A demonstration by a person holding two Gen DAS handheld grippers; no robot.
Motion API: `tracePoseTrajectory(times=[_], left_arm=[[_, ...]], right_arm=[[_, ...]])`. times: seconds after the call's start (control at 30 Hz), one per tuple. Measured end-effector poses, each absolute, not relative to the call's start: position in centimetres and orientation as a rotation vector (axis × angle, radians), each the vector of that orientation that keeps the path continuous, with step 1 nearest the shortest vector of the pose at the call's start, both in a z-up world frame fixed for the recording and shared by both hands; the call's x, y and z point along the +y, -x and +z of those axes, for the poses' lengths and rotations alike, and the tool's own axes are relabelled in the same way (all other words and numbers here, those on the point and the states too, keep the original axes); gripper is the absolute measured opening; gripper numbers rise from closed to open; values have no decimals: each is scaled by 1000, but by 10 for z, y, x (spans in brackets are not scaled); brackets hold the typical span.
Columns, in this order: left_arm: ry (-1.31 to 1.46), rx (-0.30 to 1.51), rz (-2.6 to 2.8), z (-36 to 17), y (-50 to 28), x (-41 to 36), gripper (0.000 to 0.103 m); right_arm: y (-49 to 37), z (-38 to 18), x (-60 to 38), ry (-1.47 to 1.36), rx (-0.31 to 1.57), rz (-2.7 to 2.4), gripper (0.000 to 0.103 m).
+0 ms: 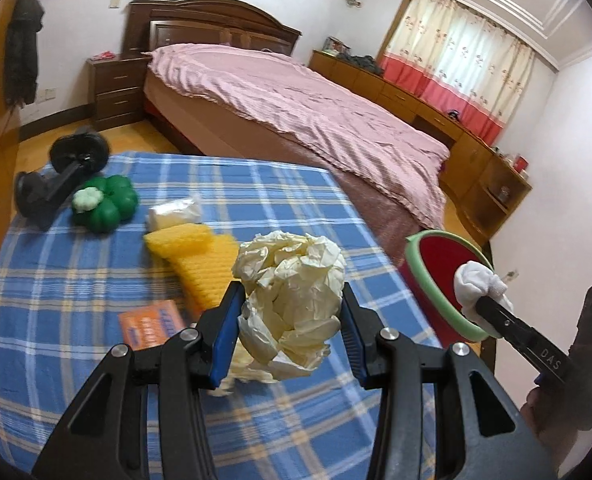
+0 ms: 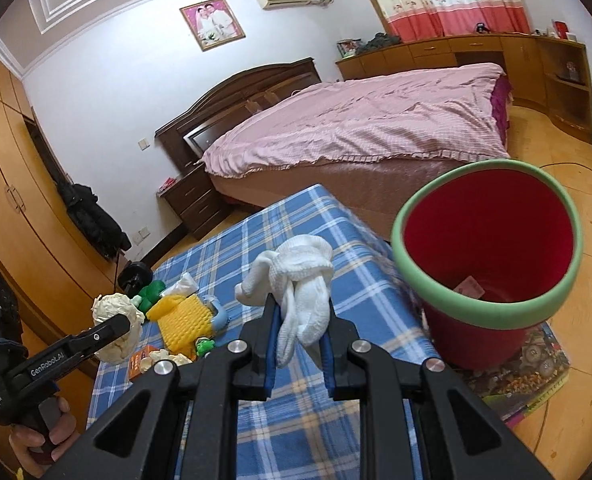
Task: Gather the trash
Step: 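Carry the paper in the left tool while the right tool carries the white cloth to the bucket, then open the left tool over the bucket while the right tool releases the white cloth into it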
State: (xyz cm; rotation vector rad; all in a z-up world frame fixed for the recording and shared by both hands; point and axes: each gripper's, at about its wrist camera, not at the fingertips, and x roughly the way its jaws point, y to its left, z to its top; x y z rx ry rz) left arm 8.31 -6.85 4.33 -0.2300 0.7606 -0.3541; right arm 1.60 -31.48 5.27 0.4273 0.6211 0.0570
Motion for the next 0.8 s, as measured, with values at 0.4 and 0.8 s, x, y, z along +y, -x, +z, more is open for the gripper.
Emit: tracePoseTrajectory(times=[0.4, 0.8], left_arm=[[147, 773, -477, 53, -87, -136, 47], [70, 793, -563, 51, -108, -210, 47]], right_arm=[[3, 65, -362, -432, 579, -52, 20], [-2, 64, -418, -431, 566, -152, 20]])
